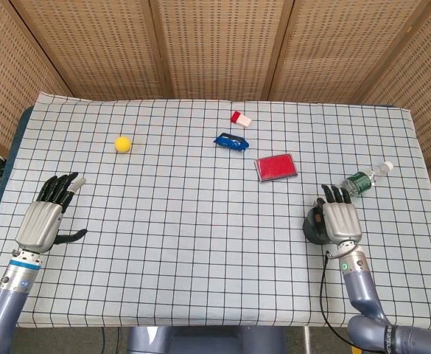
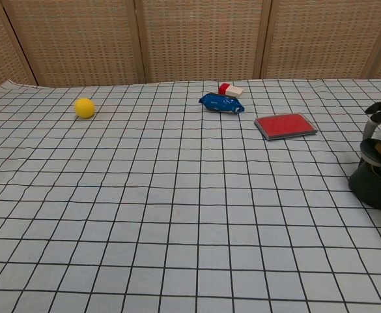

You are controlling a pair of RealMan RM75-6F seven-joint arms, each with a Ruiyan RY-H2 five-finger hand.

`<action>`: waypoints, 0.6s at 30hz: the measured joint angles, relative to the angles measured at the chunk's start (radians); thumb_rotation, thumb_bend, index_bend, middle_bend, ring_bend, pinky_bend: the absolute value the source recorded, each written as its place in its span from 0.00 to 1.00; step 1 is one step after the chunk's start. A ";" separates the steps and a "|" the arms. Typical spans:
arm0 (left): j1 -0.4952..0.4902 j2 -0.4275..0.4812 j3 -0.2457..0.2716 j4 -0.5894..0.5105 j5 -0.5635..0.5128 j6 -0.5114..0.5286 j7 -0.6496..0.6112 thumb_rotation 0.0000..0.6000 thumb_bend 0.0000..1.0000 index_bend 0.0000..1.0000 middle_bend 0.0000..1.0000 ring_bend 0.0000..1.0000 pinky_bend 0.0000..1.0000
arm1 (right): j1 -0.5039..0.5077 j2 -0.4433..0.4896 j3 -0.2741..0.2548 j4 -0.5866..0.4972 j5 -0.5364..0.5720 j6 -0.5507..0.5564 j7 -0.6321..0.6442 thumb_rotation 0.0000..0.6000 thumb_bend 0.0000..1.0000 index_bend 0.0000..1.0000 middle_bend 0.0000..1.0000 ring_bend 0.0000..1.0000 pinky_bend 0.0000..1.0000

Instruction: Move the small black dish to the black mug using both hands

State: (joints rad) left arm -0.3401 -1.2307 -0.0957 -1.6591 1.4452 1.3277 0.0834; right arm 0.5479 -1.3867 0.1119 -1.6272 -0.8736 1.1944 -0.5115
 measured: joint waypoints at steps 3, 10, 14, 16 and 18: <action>0.000 0.000 0.000 0.000 0.000 0.000 0.001 1.00 0.12 0.08 0.00 0.00 0.00 | -0.006 0.000 0.001 0.005 0.002 -0.006 0.003 1.00 0.45 0.45 0.12 0.00 0.00; 0.000 -0.002 0.002 0.001 0.004 -0.002 0.003 1.00 0.12 0.09 0.00 0.00 0.00 | -0.014 0.000 0.004 0.013 -0.006 -0.011 0.003 1.00 0.45 0.45 0.11 0.00 0.00; 0.000 -0.002 0.001 0.002 0.003 -0.003 0.002 1.00 0.12 0.09 0.00 0.00 0.00 | -0.017 0.004 0.005 0.008 -0.004 -0.009 -0.010 1.00 0.45 0.45 0.11 0.00 0.00; 0.000 -0.002 0.001 0.001 0.003 -0.003 0.003 1.00 0.12 0.09 0.00 0.00 0.00 | -0.019 0.007 0.005 0.005 -0.001 -0.008 -0.018 1.00 0.44 0.44 0.10 0.00 0.00; 0.000 -0.002 0.001 0.001 0.004 -0.003 0.003 1.00 0.12 0.09 0.00 0.00 0.00 | -0.020 0.011 0.005 -0.002 0.004 -0.010 -0.025 1.00 0.42 0.42 0.08 0.00 0.00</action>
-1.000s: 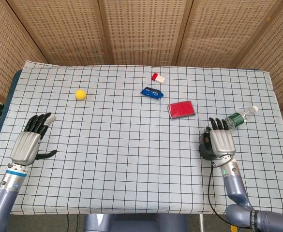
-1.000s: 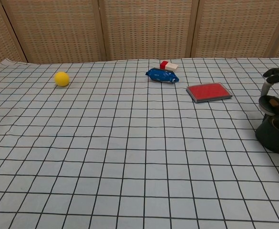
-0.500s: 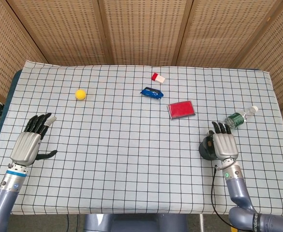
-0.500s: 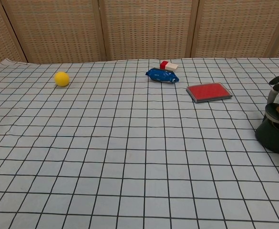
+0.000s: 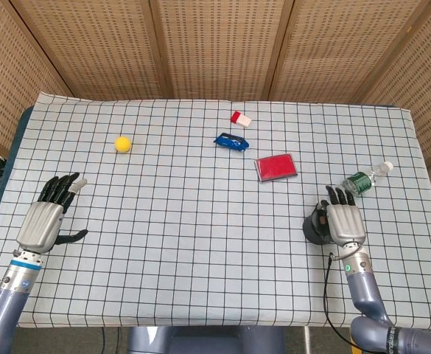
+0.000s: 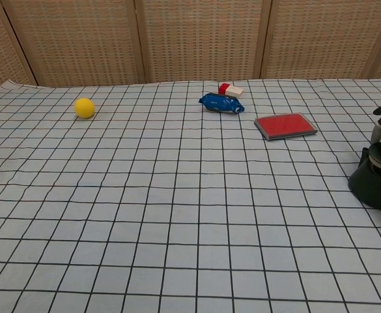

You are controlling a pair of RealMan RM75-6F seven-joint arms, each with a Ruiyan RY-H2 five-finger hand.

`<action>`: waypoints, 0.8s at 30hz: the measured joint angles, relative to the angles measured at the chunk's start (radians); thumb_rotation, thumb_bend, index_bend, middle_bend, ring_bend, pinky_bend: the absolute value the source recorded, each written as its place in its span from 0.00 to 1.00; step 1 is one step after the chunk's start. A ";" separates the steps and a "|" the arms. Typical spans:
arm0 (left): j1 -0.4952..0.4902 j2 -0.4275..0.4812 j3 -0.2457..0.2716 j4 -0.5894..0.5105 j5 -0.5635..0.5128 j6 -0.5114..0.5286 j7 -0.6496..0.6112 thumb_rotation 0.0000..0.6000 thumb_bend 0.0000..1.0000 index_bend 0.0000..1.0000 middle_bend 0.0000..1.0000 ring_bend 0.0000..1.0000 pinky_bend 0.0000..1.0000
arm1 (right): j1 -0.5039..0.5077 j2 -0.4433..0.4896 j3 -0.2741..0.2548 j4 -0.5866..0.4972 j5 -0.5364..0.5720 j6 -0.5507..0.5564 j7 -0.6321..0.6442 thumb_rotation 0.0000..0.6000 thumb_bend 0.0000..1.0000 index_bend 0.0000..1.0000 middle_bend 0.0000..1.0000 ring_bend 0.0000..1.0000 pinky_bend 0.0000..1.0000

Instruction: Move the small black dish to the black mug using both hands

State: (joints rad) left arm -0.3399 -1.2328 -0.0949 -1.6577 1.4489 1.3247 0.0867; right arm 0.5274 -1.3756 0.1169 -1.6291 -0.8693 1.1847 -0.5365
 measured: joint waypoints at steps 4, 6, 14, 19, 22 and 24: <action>0.000 0.000 0.000 -0.001 0.002 0.000 0.002 1.00 0.12 0.09 0.00 0.00 0.00 | -0.004 0.011 -0.001 -0.013 0.004 -0.006 -0.005 1.00 0.38 0.37 0.05 0.00 0.00; 0.001 0.000 0.000 -0.001 0.001 0.001 0.002 1.00 0.12 0.09 0.00 0.00 0.00 | -0.006 0.015 -0.002 -0.016 0.003 -0.007 -0.007 1.00 0.37 0.34 0.03 0.00 0.00; 0.001 0.003 0.001 -0.002 0.004 -0.001 -0.001 1.00 0.12 0.09 0.00 0.00 0.00 | -0.011 0.022 0.000 -0.020 0.009 -0.018 0.000 1.00 0.34 0.26 0.00 0.00 0.00; 0.001 0.004 0.001 -0.003 0.005 0.000 -0.002 1.00 0.12 0.09 0.00 0.00 0.00 | -0.018 0.025 -0.002 -0.027 -0.003 -0.011 0.002 1.00 0.34 0.25 0.00 0.00 0.00; 0.002 0.004 0.001 -0.003 0.005 0.001 -0.002 1.00 0.12 0.09 0.00 0.00 0.00 | -0.025 0.027 -0.006 -0.043 -0.017 0.003 0.002 1.00 0.33 0.24 0.00 0.00 0.00; 0.002 0.004 0.001 -0.003 0.005 -0.001 -0.001 1.00 0.11 0.09 0.00 0.00 0.00 | -0.031 0.029 -0.011 -0.057 -0.030 0.011 0.002 1.00 0.36 0.25 0.00 0.00 0.00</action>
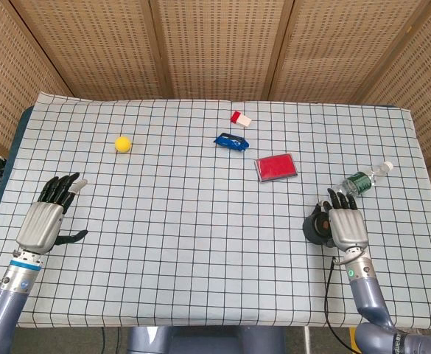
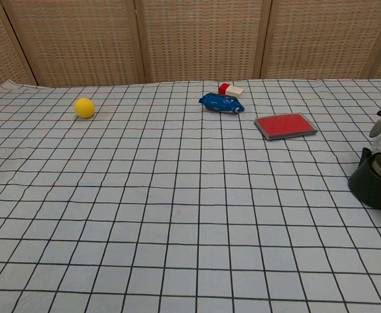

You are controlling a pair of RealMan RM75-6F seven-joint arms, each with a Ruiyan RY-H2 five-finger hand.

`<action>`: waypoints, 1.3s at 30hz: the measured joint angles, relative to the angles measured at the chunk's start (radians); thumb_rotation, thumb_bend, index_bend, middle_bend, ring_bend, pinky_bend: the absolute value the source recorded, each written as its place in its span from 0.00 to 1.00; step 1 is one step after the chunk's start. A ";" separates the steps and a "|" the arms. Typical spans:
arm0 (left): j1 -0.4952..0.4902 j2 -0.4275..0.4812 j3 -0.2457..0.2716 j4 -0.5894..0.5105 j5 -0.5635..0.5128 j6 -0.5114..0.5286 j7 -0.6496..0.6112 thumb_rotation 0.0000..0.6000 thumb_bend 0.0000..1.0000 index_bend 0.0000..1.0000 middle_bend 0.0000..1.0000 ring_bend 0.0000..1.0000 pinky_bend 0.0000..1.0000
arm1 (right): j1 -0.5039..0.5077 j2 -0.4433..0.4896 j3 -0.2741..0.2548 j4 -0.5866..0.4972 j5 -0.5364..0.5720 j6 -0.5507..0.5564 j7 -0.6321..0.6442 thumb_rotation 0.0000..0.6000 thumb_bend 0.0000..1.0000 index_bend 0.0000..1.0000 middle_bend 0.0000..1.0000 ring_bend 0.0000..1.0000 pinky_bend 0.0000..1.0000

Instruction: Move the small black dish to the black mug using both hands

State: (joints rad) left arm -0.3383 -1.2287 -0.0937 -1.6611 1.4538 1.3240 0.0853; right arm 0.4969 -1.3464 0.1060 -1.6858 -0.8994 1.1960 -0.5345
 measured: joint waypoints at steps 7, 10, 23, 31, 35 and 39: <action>0.000 0.001 0.000 0.001 0.002 0.001 0.000 1.00 0.11 0.10 0.00 0.00 0.00 | -0.014 -0.005 -0.015 -0.009 -0.020 0.013 -0.010 1.00 0.64 0.29 0.00 0.00 0.00; 0.000 0.000 0.000 0.002 0.001 -0.001 0.002 1.00 0.11 0.10 0.00 0.00 0.00 | -0.018 -0.010 -0.018 -0.008 -0.023 0.018 -0.017 1.00 0.69 0.30 0.00 0.00 0.00; 0.000 0.000 0.002 -0.002 0.001 -0.002 0.019 1.00 0.12 0.10 0.00 0.00 0.00 | -0.049 0.009 -0.040 -0.055 -0.034 0.055 -0.061 1.00 0.72 0.30 0.00 0.00 0.00; 0.003 0.001 0.004 -0.005 0.006 0.003 0.020 1.00 0.12 0.10 0.00 0.00 0.00 | -0.055 -0.002 -0.050 -0.051 -0.032 0.044 -0.069 1.00 0.71 0.30 0.00 0.00 0.00; 0.002 0.001 0.005 -0.005 0.008 0.002 0.021 1.00 0.11 0.10 0.00 0.00 0.00 | -0.054 -0.017 -0.054 -0.045 -0.042 0.036 -0.072 1.00 0.71 0.30 0.00 0.00 0.00; 0.002 0.001 0.004 -0.005 0.006 0.001 0.018 1.00 0.12 0.10 0.00 0.00 0.00 | -0.050 -0.035 -0.053 -0.034 -0.043 0.026 -0.075 1.00 0.70 0.30 0.00 0.00 0.00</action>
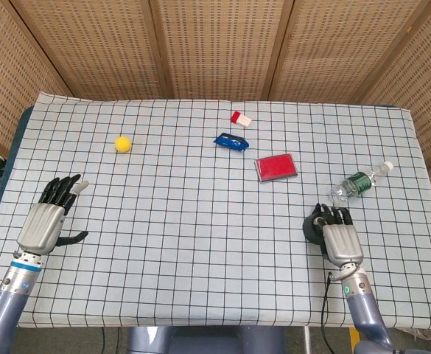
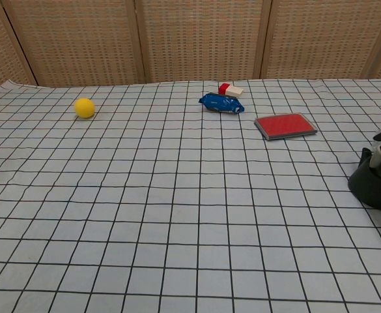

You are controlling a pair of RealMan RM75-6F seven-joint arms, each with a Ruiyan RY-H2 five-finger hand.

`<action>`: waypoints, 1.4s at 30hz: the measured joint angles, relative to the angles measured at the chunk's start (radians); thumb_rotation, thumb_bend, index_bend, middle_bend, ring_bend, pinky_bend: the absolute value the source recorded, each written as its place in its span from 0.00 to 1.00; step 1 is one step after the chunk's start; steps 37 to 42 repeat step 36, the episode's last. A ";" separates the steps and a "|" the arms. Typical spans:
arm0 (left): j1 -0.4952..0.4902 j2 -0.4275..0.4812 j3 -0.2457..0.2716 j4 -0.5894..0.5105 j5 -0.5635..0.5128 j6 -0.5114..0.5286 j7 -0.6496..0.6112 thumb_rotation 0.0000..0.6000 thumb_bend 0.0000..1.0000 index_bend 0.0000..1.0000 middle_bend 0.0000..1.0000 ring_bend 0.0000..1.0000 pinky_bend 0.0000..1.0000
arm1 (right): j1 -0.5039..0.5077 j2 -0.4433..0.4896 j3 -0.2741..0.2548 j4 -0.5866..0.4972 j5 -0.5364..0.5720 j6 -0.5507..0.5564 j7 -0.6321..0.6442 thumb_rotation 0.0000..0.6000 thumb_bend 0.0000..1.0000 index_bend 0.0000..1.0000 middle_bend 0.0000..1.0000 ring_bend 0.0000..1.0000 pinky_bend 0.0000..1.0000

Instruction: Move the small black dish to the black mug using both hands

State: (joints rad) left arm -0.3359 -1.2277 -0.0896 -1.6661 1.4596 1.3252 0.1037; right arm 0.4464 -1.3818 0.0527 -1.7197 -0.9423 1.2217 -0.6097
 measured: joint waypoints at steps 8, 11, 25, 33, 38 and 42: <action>0.000 0.001 -0.004 0.005 -0.003 0.000 -0.011 1.00 0.11 0.10 0.00 0.00 0.00 | -0.005 0.005 0.012 -0.010 -0.022 0.024 0.005 1.00 0.70 0.30 0.00 0.00 0.00; 0.000 0.000 -0.004 0.006 -0.004 0.001 -0.009 1.00 0.12 0.10 0.00 0.00 0.00 | -0.014 0.023 0.016 -0.032 -0.056 0.055 0.013 1.00 0.67 0.28 0.00 0.00 0.00; -0.004 -0.029 -0.006 0.041 -0.044 -0.018 0.064 1.00 0.09 0.00 0.00 0.00 0.00 | -0.087 0.093 0.009 0.049 -0.331 0.162 0.300 1.00 0.26 0.13 0.00 0.00 0.00; -0.003 -0.069 -0.008 0.088 -0.117 -0.037 0.171 1.00 0.08 0.00 0.00 0.00 0.00 | -0.126 0.098 -0.001 0.213 -0.447 0.192 0.477 1.00 0.23 0.09 0.00 0.00 0.00; -0.002 -0.076 -0.010 0.100 -0.127 -0.041 0.173 1.00 0.08 0.00 0.00 0.00 0.00 | -0.138 0.093 0.000 0.238 -0.463 0.200 0.513 1.00 0.23 0.09 0.00 0.00 0.00; -0.002 -0.076 -0.010 0.100 -0.127 -0.041 0.173 1.00 0.08 0.00 0.00 0.00 0.00 | -0.138 0.093 0.000 0.238 -0.463 0.200 0.513 1.00 0.23 0.09 0.00 0.00 0.00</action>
